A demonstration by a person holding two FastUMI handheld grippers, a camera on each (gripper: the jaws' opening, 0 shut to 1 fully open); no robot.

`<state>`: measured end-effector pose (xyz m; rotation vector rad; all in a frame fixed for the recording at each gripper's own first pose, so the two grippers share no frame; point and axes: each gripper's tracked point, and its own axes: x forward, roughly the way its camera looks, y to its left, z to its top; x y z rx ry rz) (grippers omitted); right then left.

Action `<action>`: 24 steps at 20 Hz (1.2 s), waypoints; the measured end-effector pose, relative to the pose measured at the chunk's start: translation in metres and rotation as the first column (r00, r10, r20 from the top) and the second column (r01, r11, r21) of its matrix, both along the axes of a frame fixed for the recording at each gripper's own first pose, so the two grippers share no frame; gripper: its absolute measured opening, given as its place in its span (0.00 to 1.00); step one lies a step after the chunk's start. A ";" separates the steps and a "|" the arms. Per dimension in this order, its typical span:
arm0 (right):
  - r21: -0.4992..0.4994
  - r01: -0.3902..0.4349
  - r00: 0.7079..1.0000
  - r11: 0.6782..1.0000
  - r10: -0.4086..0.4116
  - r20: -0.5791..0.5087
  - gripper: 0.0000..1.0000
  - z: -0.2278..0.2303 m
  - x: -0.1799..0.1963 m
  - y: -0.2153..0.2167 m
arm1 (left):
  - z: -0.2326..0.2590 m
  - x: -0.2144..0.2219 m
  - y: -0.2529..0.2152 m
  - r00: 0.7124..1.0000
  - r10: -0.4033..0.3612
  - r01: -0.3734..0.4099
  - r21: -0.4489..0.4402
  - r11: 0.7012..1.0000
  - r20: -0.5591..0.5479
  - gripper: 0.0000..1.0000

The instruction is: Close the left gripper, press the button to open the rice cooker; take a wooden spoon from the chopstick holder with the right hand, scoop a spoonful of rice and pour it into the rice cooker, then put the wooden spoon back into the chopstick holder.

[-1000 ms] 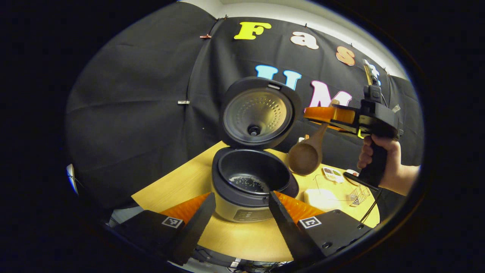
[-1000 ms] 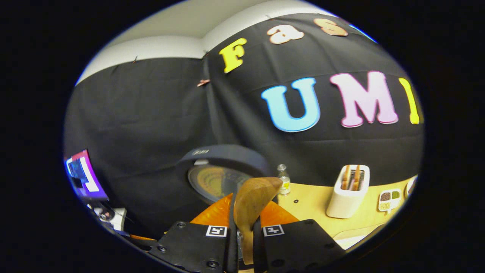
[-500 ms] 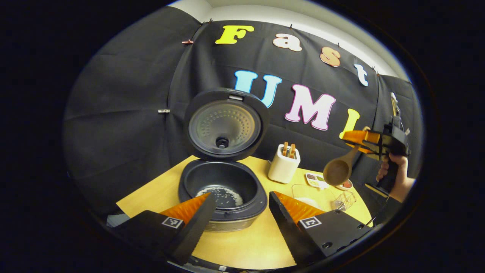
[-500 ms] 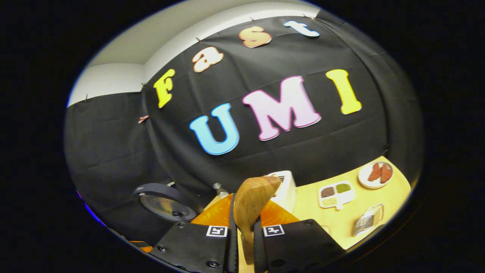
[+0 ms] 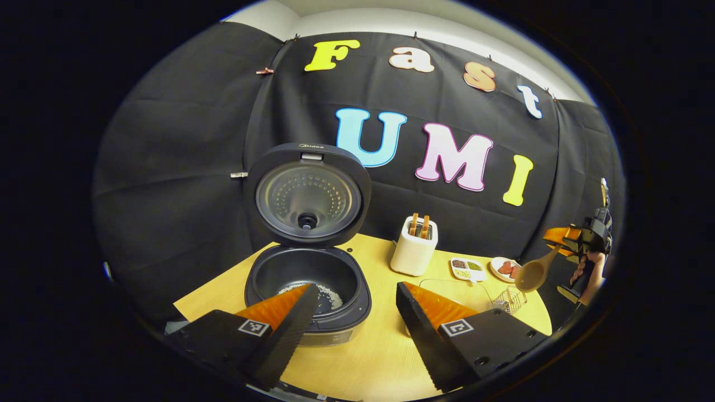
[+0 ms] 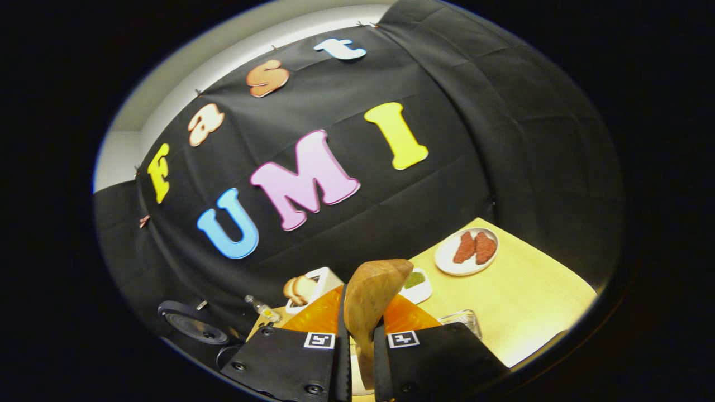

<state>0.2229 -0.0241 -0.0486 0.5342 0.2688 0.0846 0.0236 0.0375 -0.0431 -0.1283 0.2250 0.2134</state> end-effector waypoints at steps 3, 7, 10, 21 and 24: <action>0.007 0.076 0.996 0.997 -0.075 -0.054 0.19 -0.029 0.018 -0.041 | 0.000 -0.003 -0.009 0.999 0.048 -0.048 -0.011 0.999 0.002 0.95; 0.014 0.148 0.984 0.989 -0.145 -0.104 0.19 -0.063 0.040 -0.074 | 0.000 -0.005 -0.018 0.993 0.115 -0.115 -0.037 0.993 -0.004 0.95; 0.007 0.152 0.977 0.988 -0.149 -0.150 0.20 -0.093 0.051 -0.081 | 0.002 -0.003 -0.024 0.988 0.155 -0.155 -0.072 0.985 -0.008 0.96; -0.076 0.098 0.958 0.992 -0.115 -0.264 0.20 -0.171 0.064 -0.064 | 0.040 -0.007 0.010 0.947 0.313 -0.306 -0.103 0.947 0.071 0.95; -0.073 0.092 0.959 0.993 -0.108 -0.262 0.23 -0.172 0.059 -0.062 | 0.067 -0.007 0.039 0.934 0.335 -0.335 -0.022 0.942 0.123 0.95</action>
